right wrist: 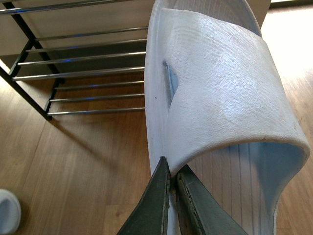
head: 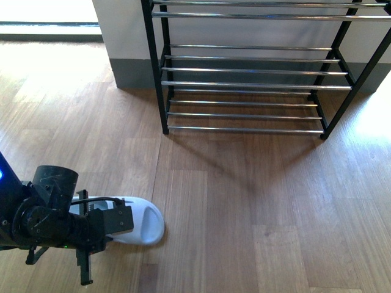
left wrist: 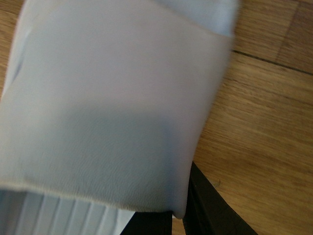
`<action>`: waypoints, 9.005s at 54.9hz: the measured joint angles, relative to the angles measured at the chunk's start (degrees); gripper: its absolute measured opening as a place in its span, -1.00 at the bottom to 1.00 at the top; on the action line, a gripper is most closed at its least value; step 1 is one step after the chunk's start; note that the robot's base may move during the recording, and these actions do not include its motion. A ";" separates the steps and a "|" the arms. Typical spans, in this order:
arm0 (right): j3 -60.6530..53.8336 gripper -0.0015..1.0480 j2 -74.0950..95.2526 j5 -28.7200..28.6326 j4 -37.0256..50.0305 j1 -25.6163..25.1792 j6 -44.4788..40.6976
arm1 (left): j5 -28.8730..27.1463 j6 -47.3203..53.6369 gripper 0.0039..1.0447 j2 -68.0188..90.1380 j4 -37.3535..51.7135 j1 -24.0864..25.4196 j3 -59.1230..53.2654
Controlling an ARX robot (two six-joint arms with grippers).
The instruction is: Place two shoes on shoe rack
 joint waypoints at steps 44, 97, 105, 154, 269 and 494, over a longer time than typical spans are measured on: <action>-0.02 -0.97 0.00 -0.02 0.00 0.00 0.00 | -20.39 -48.54 -0.97 -58.90 22.34 0.66 -43.19; -0.02 -0.97 -0.02 0.04 -0.02 -0.15 0.00 | -35.23 -61.72 -0.97 -124.06 -16.00 -5.05 -54.73; -0.02 -0.97 -0.04 -0.02 -0.09 -0.15 0.00 | -35.32 -61.77 -0.97 -124.06 -16.00 -5.05 -54.73; -0.09 -0.97 0.00 -0.02 -0.11 -0.11 0.02 | -35.30 -61.81 -0.97 -124.08 -16.00 -5.09 -54.86; 65.05 -0.97 50.38 29.05 -26.80 33.90 -8.57 | -35.32 -61.81 -0.97 -124.10 -16.00 -5.09 -54.86; -8.04 -0.97 -51.43 11.61 -21.49 12.74 -0.07 | -35.32 -61.81 -0.97 -124.10 -16.00 -5.09 -54.84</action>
